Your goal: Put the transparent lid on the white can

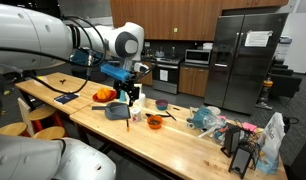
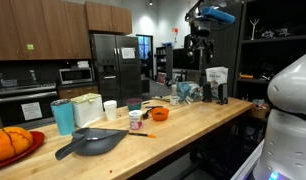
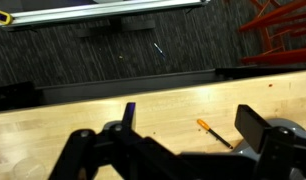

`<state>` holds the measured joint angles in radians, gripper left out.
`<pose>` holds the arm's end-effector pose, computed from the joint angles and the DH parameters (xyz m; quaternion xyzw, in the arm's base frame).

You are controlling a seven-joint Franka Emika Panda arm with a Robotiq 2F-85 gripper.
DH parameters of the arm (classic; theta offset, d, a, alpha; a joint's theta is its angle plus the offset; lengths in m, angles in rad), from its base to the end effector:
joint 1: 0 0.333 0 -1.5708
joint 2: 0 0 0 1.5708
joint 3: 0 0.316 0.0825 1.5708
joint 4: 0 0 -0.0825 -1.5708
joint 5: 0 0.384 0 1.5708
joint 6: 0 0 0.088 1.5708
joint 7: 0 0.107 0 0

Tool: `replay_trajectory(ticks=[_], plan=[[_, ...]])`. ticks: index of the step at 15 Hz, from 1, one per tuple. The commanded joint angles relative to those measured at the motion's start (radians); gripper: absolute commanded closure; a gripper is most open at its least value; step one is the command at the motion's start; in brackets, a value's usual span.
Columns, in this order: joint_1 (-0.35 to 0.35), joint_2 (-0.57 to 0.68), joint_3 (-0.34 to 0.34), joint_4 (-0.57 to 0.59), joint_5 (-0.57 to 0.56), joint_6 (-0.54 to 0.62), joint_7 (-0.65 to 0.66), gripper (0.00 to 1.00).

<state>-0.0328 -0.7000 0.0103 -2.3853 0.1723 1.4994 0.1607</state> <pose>0.3178 0.0129 0.5460 -0.9878 0.0941 0.0979 0.0763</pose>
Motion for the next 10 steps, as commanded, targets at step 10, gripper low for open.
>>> replay_trajectory(ticks=[10], plan=[[-0.104,-0.060,-0.229,-0.268,-0.088,0.433,-0.347,0.00]])
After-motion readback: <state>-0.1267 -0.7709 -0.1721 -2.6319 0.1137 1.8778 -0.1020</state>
